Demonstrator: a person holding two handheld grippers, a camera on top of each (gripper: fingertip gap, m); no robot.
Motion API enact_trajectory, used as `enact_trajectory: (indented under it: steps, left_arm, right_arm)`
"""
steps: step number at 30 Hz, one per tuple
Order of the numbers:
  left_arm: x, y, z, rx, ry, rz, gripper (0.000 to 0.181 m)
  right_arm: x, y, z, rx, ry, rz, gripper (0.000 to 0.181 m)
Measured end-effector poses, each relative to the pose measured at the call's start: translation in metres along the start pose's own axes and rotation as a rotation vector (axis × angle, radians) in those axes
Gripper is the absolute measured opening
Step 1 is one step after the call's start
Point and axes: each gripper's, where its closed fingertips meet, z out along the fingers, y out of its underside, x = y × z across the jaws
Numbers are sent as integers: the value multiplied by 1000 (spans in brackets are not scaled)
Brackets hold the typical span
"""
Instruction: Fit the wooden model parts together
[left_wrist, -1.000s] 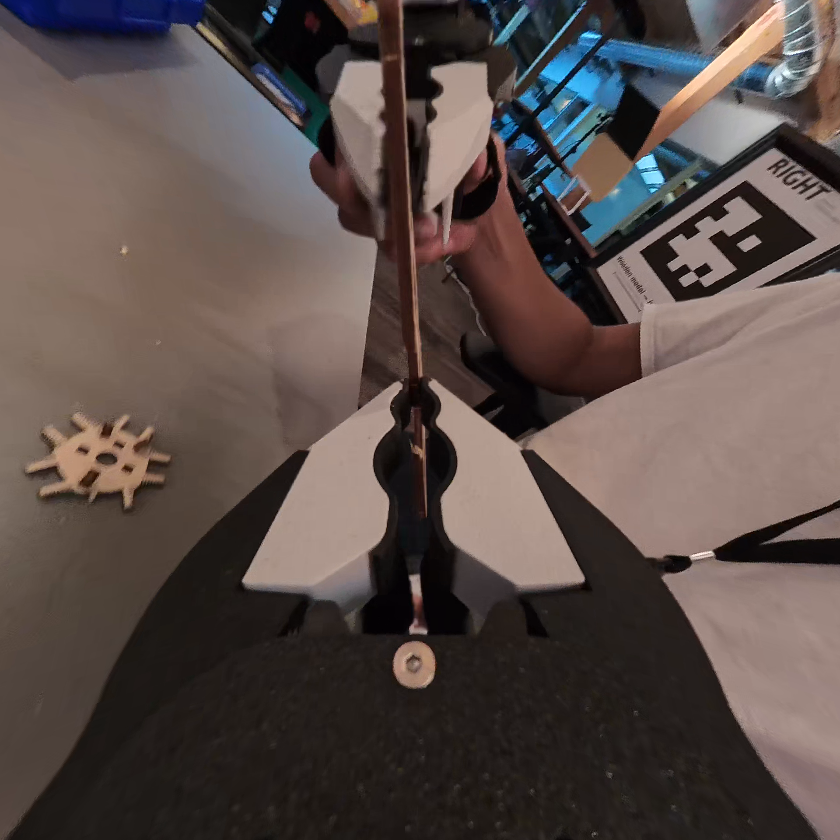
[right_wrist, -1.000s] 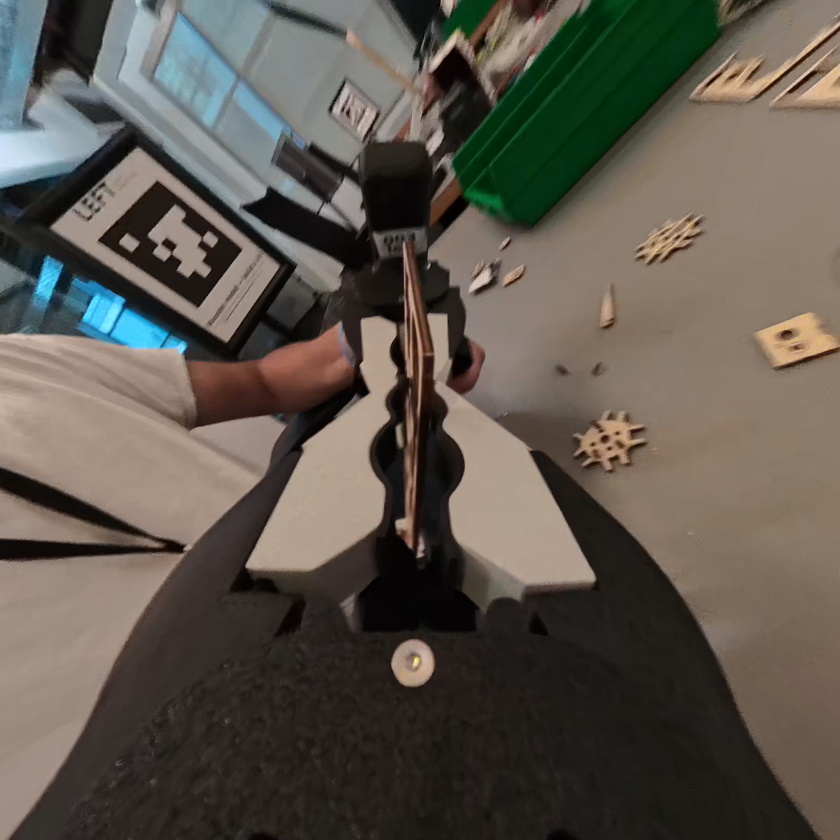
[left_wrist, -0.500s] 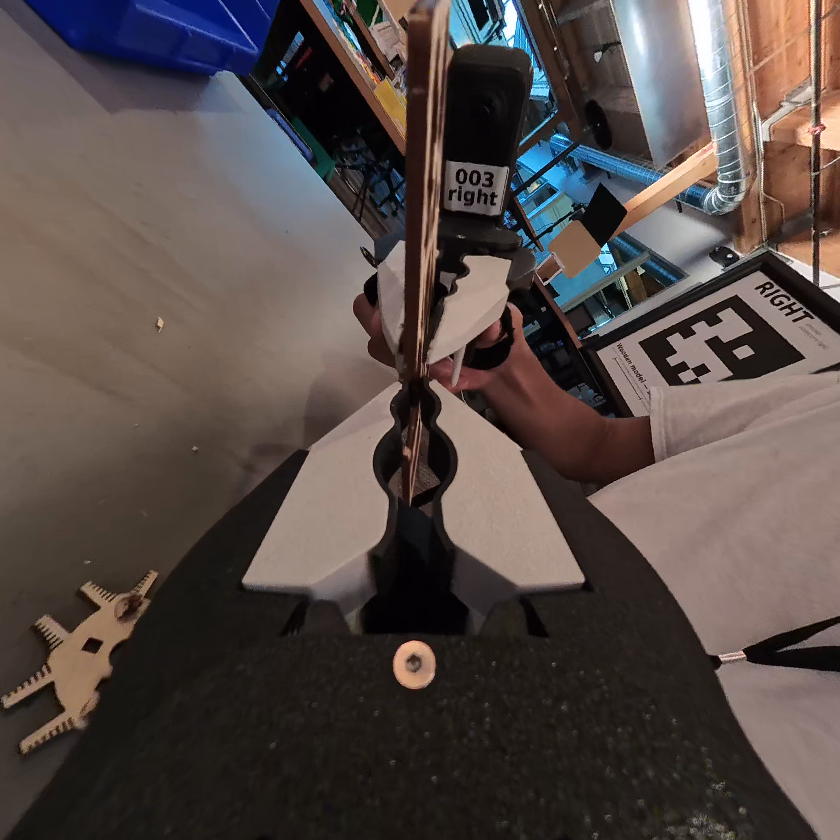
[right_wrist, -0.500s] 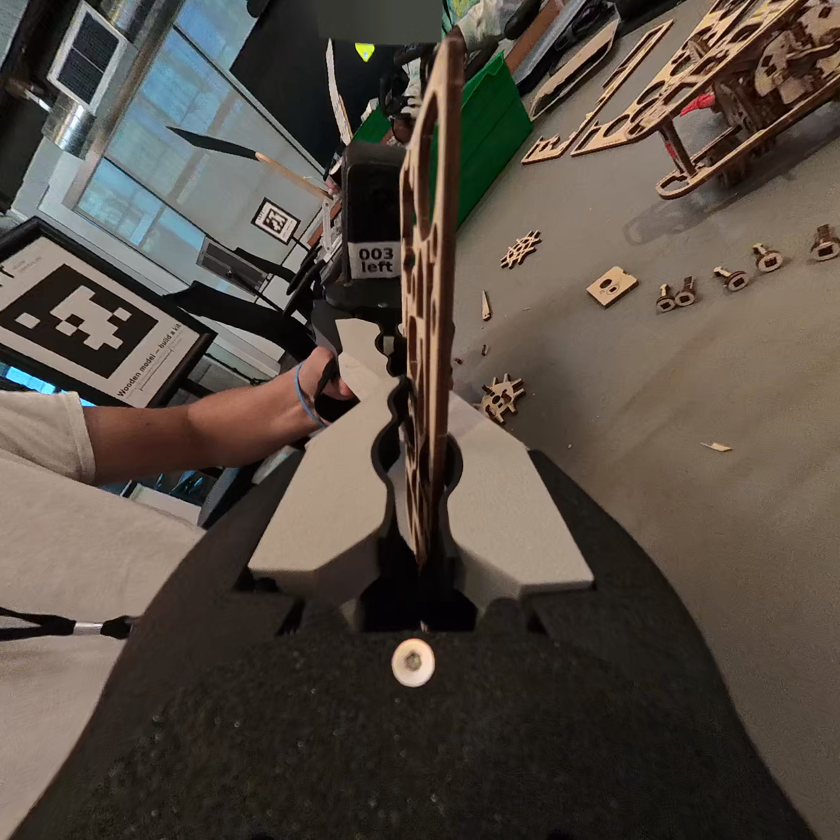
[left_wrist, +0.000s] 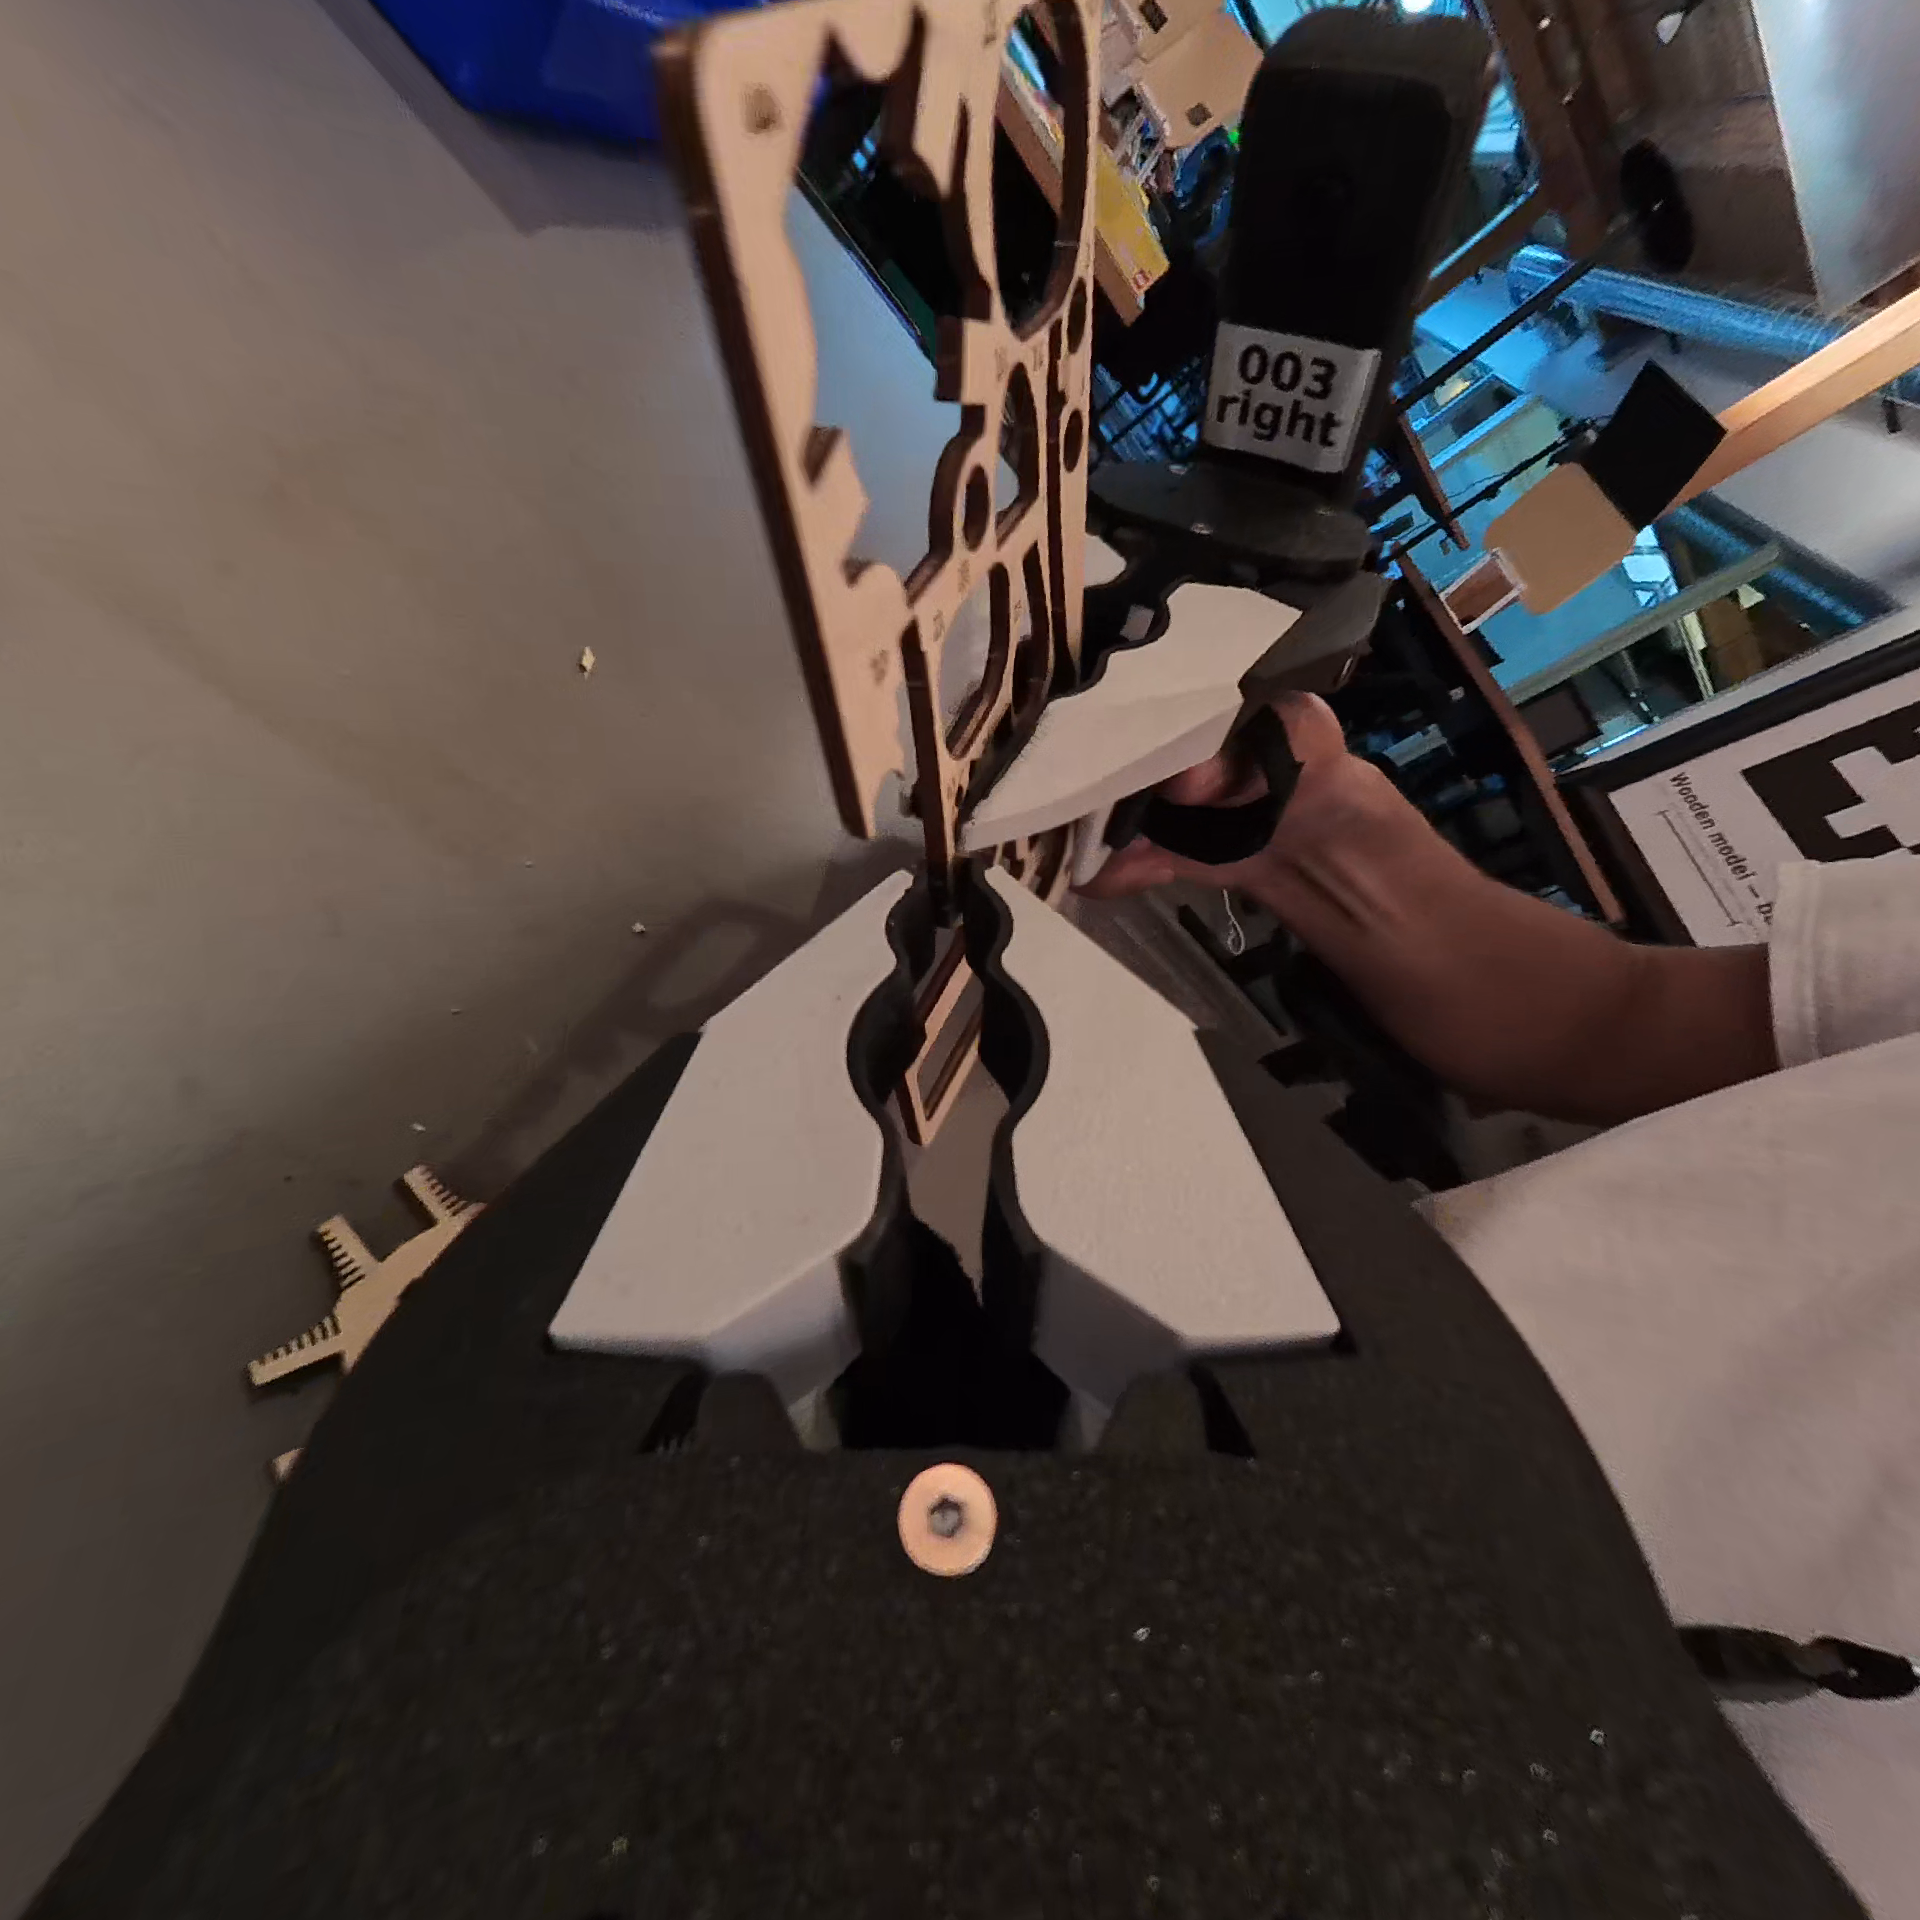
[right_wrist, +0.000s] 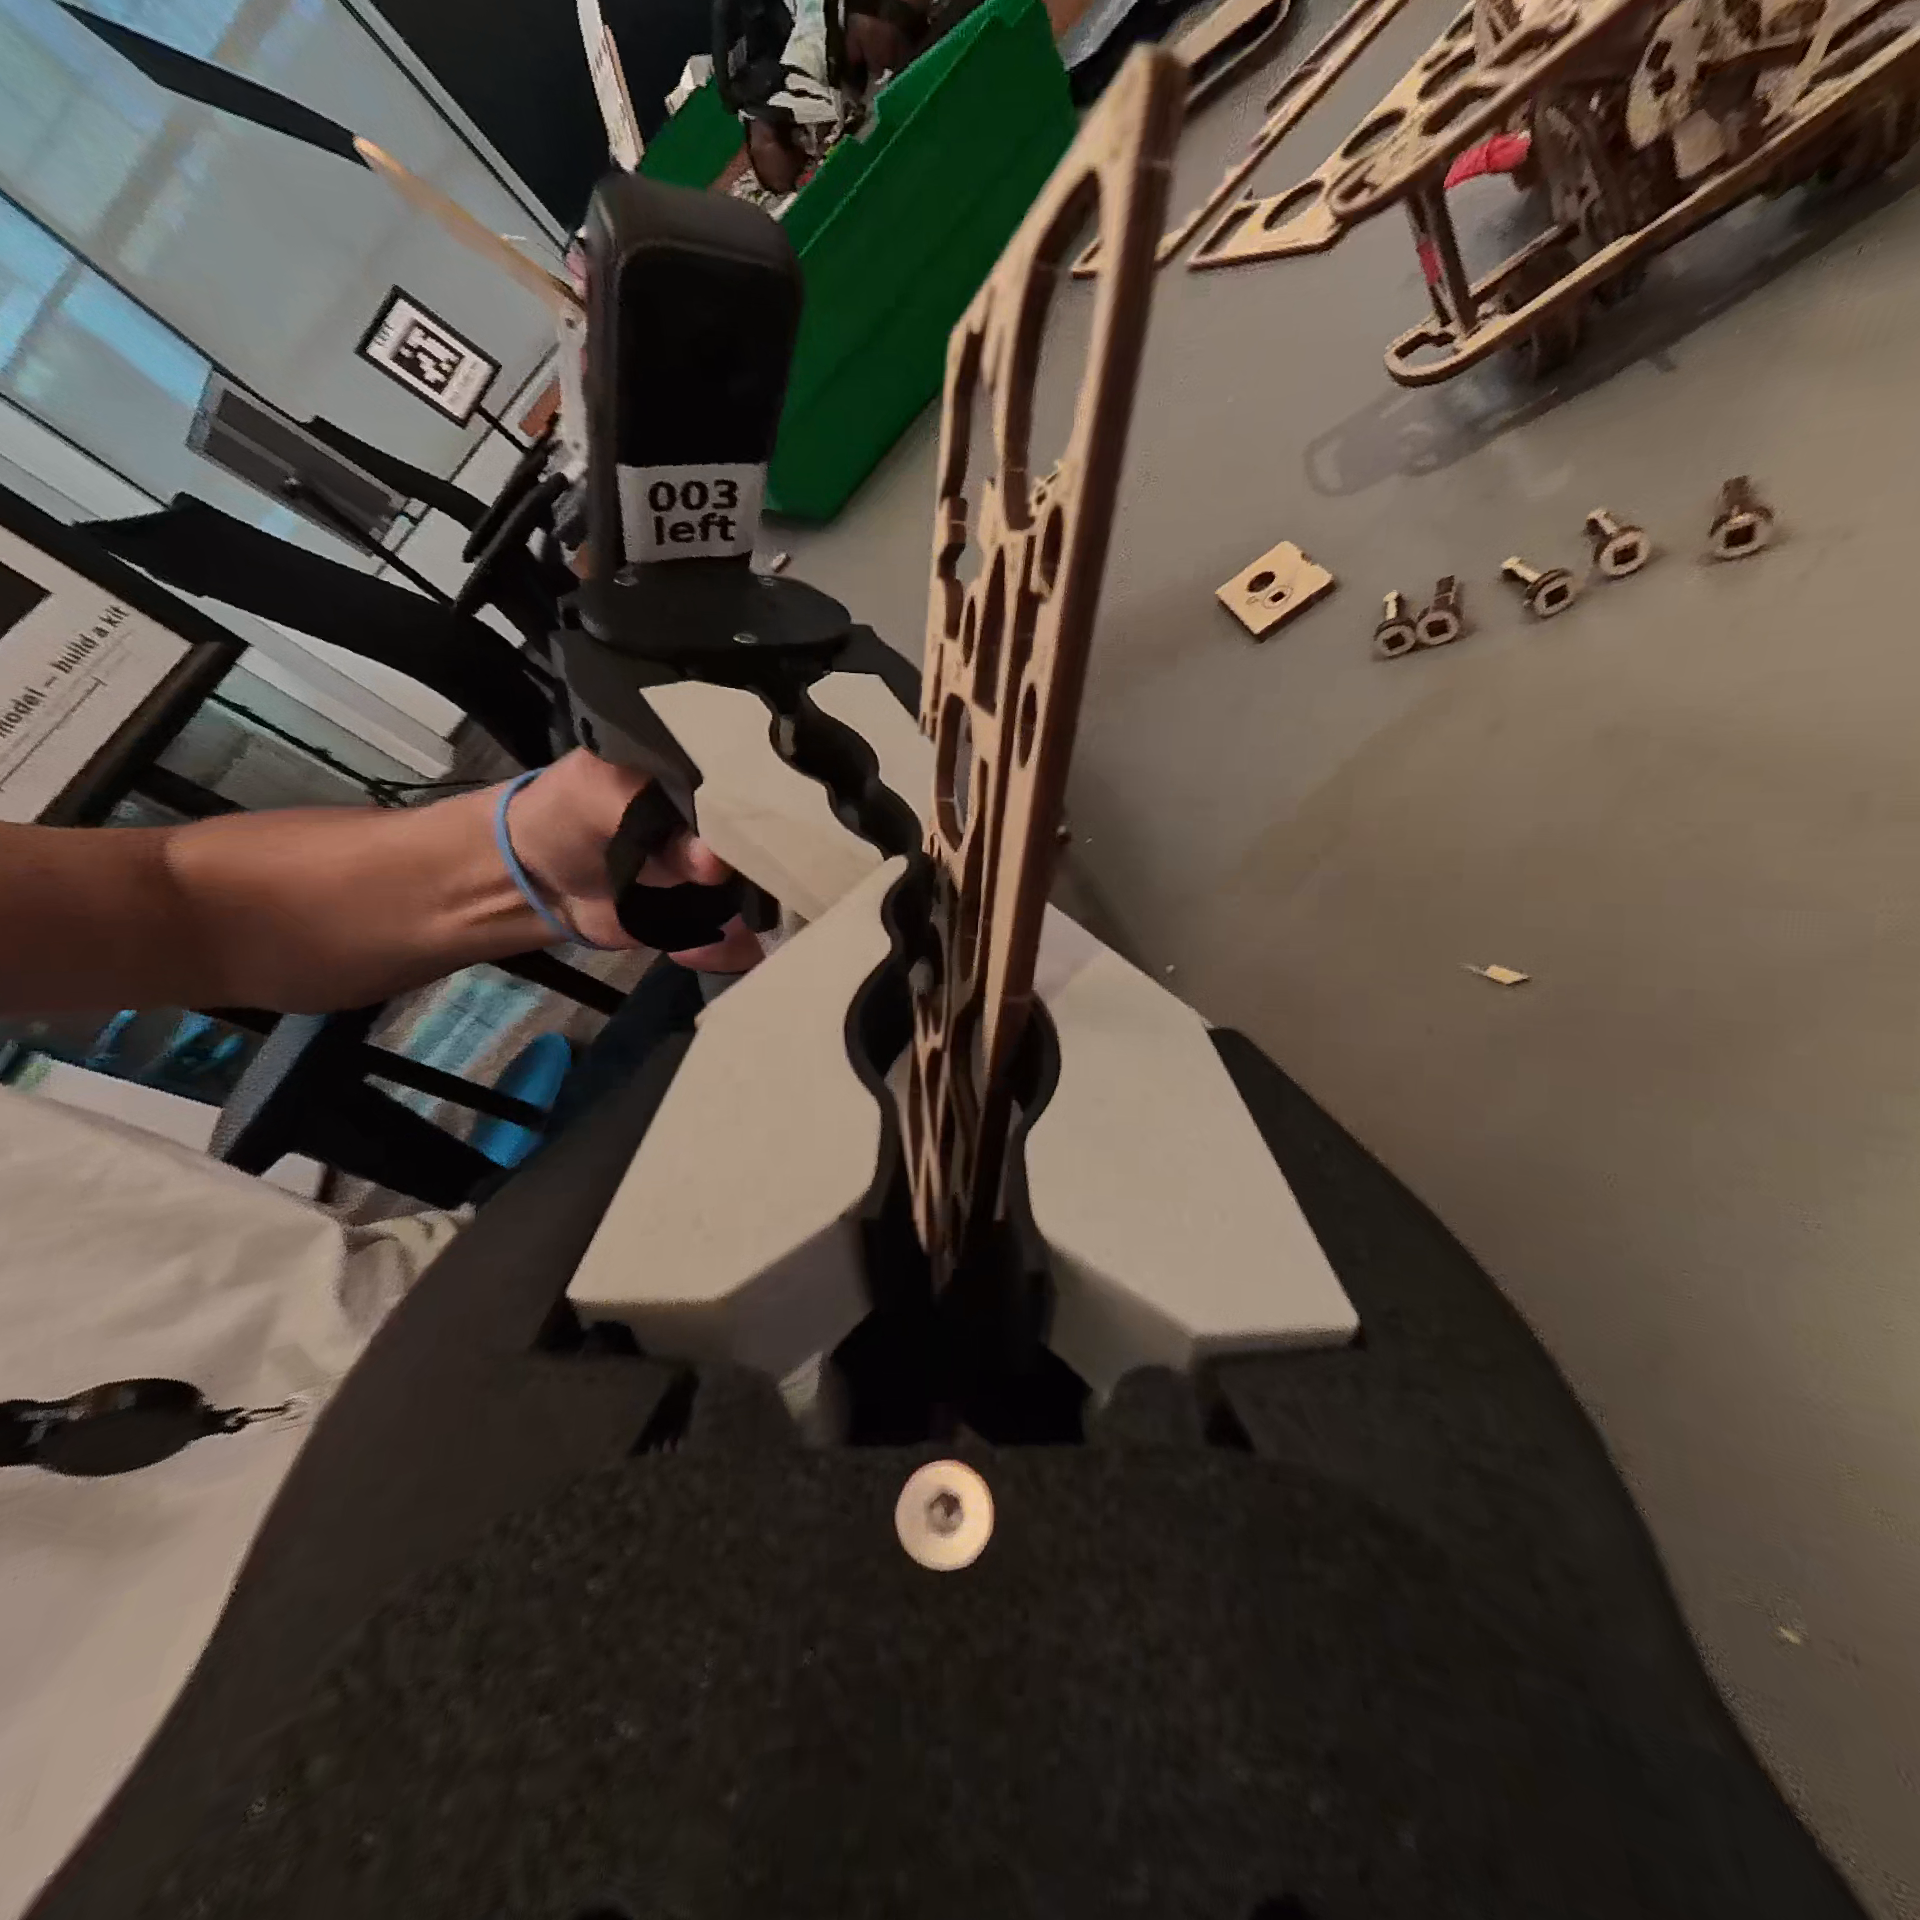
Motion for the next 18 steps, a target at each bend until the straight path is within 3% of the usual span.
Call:
enact_trajectory:
  steps: [12,18]
  left_arm:
    - [-7,17,8,-75,-12,-68,1]
    - [-7,17,8,-71,-9,-81,1]
  right_arm:
    - [14,19,-2,-60,-48,88,24]
    - [12,18,-3,-42,-83,123,17]
